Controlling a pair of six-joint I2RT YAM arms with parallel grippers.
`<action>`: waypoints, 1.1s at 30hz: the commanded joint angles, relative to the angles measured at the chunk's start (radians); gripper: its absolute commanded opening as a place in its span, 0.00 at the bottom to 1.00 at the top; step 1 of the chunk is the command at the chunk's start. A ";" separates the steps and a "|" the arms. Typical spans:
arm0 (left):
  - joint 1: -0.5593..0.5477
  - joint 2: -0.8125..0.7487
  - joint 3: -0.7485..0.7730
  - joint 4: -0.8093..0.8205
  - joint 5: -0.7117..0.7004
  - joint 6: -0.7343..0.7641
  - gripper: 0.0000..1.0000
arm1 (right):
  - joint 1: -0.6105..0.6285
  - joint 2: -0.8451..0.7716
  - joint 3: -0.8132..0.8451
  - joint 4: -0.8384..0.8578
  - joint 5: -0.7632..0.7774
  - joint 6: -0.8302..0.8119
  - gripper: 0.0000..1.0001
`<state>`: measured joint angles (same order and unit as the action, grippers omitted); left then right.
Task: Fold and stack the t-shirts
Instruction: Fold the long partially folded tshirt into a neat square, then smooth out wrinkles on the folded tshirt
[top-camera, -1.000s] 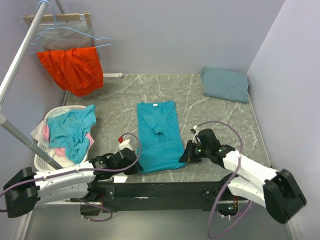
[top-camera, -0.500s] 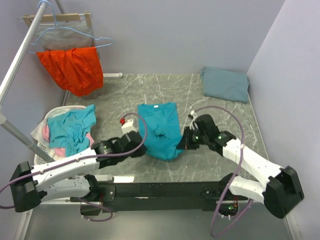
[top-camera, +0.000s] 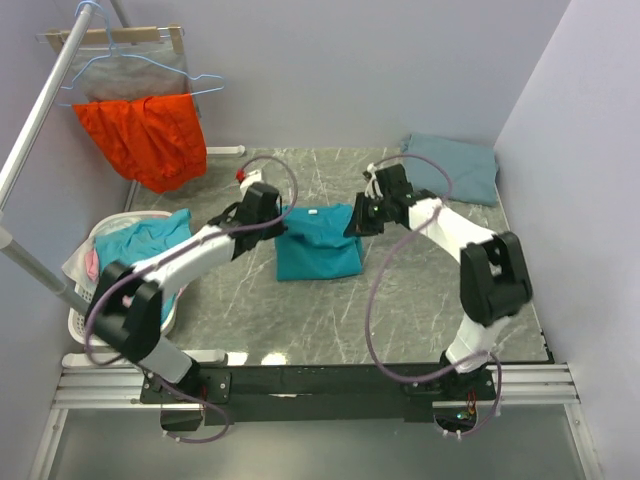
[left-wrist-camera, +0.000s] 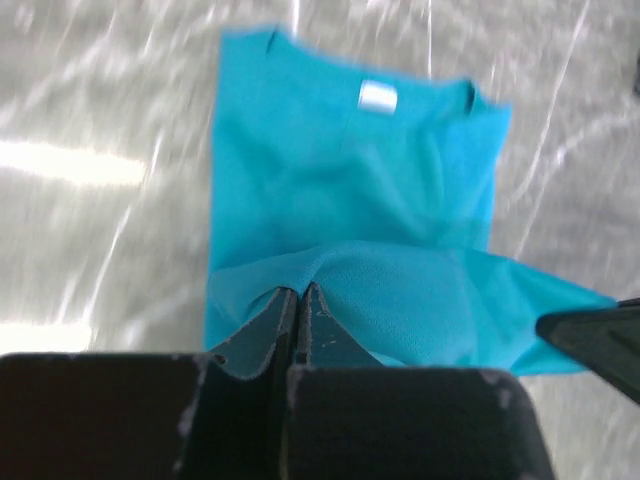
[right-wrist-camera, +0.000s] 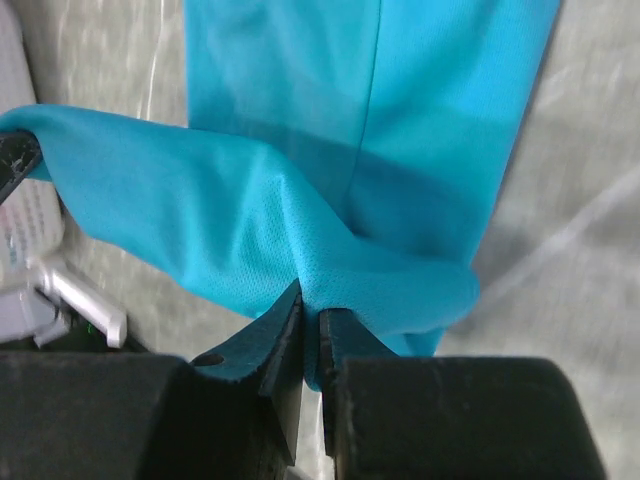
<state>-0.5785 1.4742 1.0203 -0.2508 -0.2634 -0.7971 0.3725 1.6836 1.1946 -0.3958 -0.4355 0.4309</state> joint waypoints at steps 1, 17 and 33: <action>0.067 0.144 0.150 0.119 0.094 0.107 0.01 | -0.037 0.145 0.195 -0.038 -0.071 -0.064 0.15; 0.258 0.497 0.460 0.145 0.141 0.168 0.72 | -0.161 0.536 0.680 0.061 -0.074 -0.026 0.63; 0.255 0.406 0.336 0.323 0.552 0.125 0.86 | -0.084 0.425 0.548 0.092 -0.172 -0.057 0.67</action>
<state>-0.3168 1.8744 1.3872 -0.0204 0.1196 -0.6498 0.2684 2.1082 1.7435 -0.3122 -0.5518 0.3756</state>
